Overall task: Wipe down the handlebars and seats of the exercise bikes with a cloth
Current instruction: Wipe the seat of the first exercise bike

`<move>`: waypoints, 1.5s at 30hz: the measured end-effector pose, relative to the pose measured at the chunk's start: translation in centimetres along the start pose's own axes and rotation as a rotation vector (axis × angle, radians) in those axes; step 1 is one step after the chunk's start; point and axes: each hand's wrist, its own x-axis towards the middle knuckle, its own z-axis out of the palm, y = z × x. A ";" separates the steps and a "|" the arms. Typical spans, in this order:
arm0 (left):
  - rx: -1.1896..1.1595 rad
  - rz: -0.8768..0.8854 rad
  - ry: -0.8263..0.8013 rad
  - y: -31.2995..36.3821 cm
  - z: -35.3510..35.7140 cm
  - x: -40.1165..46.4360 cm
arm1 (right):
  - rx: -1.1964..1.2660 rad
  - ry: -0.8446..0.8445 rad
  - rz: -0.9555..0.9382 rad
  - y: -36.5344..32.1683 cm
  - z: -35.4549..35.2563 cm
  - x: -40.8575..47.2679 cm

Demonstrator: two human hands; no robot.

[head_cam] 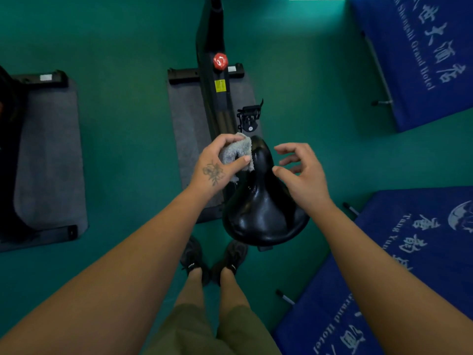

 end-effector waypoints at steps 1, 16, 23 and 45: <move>0.013 0.003 -0.003 -0.1 0.1 0.1 | -0.074 -0.026 -0.038 0.1 0.1 0.1; -0.040 -0.069 -0.002 -2.5 0.9 -3.8 | -0.074 -0.076 -0.072 0.7 0.9 0.4; 0.038 0.017 0.135 0.0 1.6 -0.6 | -0.064 -0.080 -0.054 1.1 0.9 0.4; 0.109 -0.005 -0.112 -2.4 0.3 -3.8 | -0.070 -0.077 -0.064 1.8 1.1 0.1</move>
